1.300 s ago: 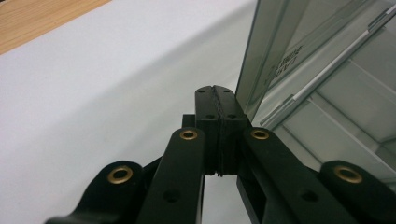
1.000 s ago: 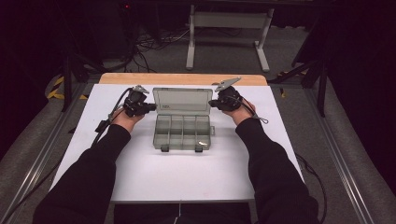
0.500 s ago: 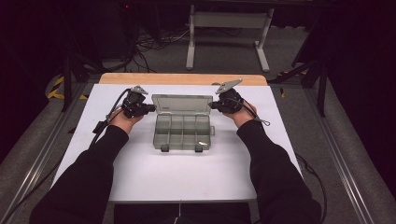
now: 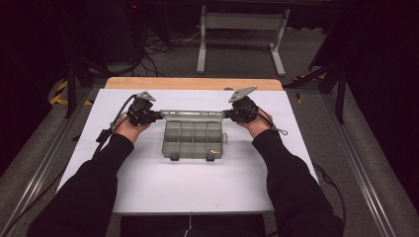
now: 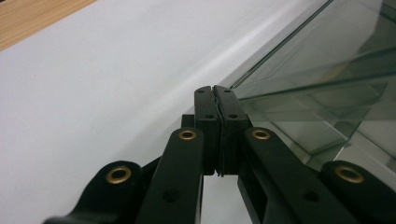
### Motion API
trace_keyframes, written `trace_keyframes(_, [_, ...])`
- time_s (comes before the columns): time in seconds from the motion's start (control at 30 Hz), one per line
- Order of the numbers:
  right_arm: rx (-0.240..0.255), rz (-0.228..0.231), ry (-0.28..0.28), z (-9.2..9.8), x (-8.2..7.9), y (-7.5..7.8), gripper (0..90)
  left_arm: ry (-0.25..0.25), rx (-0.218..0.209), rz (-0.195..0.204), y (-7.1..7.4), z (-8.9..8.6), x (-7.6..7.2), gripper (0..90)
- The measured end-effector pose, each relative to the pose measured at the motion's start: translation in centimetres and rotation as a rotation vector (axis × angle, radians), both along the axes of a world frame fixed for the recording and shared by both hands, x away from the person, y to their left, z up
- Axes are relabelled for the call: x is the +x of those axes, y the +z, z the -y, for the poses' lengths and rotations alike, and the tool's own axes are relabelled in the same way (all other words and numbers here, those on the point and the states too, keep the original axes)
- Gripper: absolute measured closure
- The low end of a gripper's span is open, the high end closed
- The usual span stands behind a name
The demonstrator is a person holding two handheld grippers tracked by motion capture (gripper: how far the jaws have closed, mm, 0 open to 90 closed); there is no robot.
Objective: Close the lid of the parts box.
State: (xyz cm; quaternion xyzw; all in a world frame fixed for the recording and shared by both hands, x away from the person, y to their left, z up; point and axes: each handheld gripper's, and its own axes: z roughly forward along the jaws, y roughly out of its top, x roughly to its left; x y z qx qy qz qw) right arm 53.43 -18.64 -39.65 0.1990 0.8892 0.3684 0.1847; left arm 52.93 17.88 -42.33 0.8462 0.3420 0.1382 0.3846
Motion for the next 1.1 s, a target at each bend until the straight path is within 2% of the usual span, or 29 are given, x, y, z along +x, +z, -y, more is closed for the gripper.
trace_keyframes(0.6, [0.001, -0.019, 0.045, 0.0, -1.8, 0.6, 90.0, -0.067, -0.011, -0.030, 0.7, -0.3, -0.8, 89.8])
trace_keyframes(0.7, [0.009, -0.023, 0.048, 0.0, -2.2, 0.8, 90.0, -0.093, -0.018, -0.040, 1.0, -0.4, -1.1, 89.8])
trace_keyframes(0.9, [0.019, -0.032, 0.060, 0.0, -3.0, 1.3, 90.0, -0.146, -0.013, -0.036, 1.8, -0.5, -2.2, 89.7])
trace_keyframes(1.1, [0.002, -0.052, 0.090, -0.3, -4.1, 1.6, 90.0, -0.183, -0.008, -0.043, 2.4, -0.5, -3.3, 89.6])
